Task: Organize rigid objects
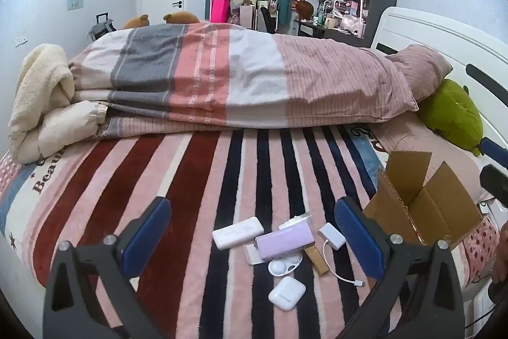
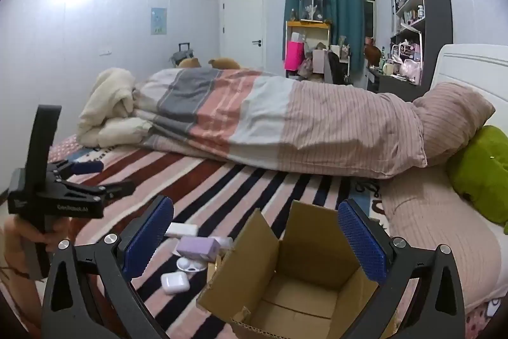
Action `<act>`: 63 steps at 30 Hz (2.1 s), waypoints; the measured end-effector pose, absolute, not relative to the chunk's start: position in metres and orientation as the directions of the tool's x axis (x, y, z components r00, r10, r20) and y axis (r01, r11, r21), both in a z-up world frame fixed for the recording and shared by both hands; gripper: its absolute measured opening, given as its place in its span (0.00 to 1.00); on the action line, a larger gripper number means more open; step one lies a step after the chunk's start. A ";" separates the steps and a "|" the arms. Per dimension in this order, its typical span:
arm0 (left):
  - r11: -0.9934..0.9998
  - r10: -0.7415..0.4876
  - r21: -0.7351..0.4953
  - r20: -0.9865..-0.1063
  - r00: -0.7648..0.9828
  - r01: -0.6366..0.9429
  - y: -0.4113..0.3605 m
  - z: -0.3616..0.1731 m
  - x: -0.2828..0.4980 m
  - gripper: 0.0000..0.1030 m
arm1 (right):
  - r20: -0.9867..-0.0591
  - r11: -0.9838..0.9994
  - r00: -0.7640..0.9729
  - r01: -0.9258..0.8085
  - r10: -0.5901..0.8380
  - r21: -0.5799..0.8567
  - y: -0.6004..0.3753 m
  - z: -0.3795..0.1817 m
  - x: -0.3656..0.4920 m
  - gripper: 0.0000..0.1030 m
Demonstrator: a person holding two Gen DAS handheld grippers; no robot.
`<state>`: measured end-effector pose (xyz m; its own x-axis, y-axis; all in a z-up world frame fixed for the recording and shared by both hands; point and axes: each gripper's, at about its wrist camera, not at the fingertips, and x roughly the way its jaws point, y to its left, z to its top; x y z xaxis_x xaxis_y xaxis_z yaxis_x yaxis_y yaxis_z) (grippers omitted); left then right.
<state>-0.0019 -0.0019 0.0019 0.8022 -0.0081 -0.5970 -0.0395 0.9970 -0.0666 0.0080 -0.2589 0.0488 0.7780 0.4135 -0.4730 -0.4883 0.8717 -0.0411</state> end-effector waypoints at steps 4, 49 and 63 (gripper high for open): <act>0.997 -0.013 -0.074 -0.590 0.807 -0.038 -0.003 0.001 -0.007 0.99 | -0.458 0.871 0.785 -0.490 0.417 -0.046 -0.260 0.051 0.005 1.00; 0.998 -0.006 -0.051 -0.598 0.802 -0.031 0.003 0.012 -0.017 0.99 | -0.519 0.839 0.715 -0.544 0.468 0.006 -0.256 0.037 -0.010 1.00; 0.998 -0.003 -0.049 -0.598 0.801 -0.033 0.000 0.012 -0.019 0.99 | -0.520 0.838 0.713 -0.546 0.471 0.009 -0.254 0.037 -0.012 1.00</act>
<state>-0.0190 0.0004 0.0121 0.8012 -0.0027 -0.5984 -0.0333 0.9982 -0.0491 -0.0118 -0.2537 0.0367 0.7132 0.4705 -0.5196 -0.5460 0.8378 0.0093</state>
